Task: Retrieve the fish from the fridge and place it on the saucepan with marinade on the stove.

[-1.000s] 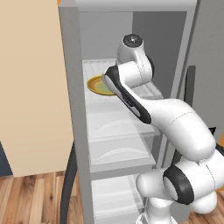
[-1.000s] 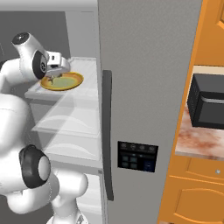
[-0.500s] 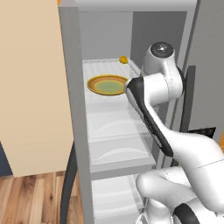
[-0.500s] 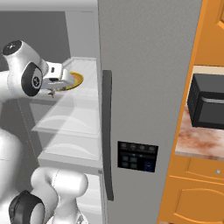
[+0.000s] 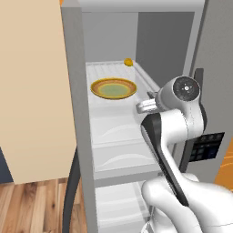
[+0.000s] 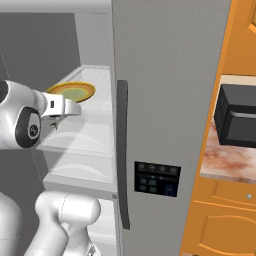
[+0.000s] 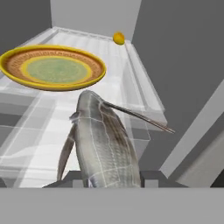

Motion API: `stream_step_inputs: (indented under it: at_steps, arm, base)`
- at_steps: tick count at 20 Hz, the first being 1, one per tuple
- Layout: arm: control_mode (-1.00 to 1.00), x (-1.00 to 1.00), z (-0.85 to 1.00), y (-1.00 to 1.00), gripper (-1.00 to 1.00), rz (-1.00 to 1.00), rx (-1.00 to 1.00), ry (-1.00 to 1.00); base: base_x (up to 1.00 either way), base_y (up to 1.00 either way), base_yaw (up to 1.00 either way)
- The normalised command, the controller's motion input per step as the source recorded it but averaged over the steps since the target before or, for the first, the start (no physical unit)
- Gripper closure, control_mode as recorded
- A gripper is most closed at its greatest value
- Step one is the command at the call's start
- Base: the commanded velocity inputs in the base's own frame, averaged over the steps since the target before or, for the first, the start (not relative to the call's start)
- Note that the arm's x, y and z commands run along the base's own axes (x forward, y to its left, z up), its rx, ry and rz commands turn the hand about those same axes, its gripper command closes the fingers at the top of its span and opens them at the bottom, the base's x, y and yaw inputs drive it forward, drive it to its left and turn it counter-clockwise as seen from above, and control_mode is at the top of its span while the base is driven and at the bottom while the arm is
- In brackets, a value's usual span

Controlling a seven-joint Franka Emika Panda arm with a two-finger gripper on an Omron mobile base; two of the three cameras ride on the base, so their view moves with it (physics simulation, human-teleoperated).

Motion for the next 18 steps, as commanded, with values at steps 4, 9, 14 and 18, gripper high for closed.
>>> stream_step_inputs:
  at_steps: [4, 9, 14, 18]
  arm:
    - [-1.00, 0.00, 0.00, 0.00, 1.00, 0.00, 0.00, 0.00]
    - [-1.00, 0.00, 0.00, 0.00, 1.00, 0.00, 0.00, 0.00]
    - [-1.00, 0.00, 0.00, 0.00, 1.00, 0.00, 0.00, 0.00]
    - [-1.00, -0.15, -0.07, 0.00, 1.00, 0.00, 0.00, 0.01]
  base:
    - [0.00, 0.00, 0.00]
    - [0.00, 0.00, 0.00]
    - [0.00, 0.00, 0.00]
    - [0.00, 0.00, 0.00]
